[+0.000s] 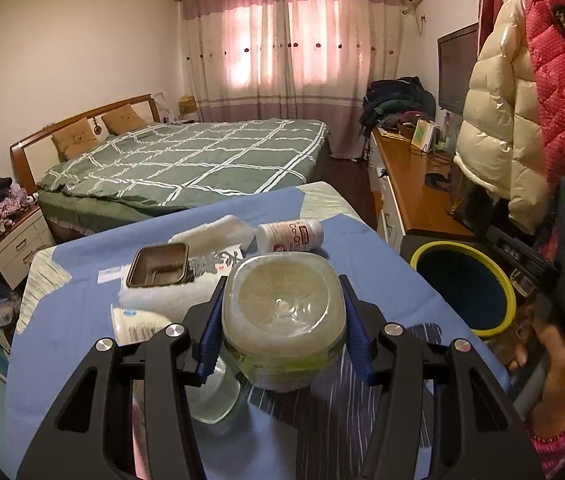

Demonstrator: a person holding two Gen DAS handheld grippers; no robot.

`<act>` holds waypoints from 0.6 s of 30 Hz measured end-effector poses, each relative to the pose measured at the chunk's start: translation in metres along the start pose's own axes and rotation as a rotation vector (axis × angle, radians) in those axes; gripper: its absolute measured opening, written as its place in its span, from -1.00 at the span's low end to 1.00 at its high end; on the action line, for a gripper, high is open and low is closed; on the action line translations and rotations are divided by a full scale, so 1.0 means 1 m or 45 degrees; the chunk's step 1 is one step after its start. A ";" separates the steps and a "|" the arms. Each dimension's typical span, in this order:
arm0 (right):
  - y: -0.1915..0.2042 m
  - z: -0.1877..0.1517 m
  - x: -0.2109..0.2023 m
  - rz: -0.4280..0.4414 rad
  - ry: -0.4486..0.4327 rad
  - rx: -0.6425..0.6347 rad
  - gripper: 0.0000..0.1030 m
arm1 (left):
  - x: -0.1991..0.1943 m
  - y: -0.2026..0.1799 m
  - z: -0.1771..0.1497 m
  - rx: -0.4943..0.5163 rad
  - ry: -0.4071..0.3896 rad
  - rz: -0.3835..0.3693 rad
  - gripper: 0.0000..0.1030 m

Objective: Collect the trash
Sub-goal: 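Grasp the clear plastic tub with the left gripper and lift it, then carry the tub over the bin and open the left gripper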

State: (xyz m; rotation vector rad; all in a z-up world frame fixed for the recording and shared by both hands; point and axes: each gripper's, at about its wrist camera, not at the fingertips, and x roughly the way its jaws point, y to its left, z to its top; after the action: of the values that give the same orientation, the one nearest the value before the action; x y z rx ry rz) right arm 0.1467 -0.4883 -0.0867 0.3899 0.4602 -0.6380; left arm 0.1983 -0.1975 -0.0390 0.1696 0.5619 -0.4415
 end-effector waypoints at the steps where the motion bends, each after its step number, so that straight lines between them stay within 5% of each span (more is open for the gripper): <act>1: -0.001 0.000 -0.001 0.002 -0.003 0.003 -0.03 | 0.002 -0.001 0.001 0.003 -0.003 0.006 0.01; 8: 0.000 0.006 -0.015 0.077 -0.012 -0.001 -0.03 | 0.014 -0.011 0.009 0.026 0.000 0.036 0.00; 18: -0.049 0.016 -0.044 0.038 -0.036 -0.049 -0.01 | 0.016 -0.055 0.035 0.090 -0.030 -0.075 0.00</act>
State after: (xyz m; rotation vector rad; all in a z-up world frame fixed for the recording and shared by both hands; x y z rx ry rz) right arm 0.0887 -0.5119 -0.0608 0.3507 0.4386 -0.6039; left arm 0.2026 -0.2617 -0.0207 0.2157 0.5295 -0.5202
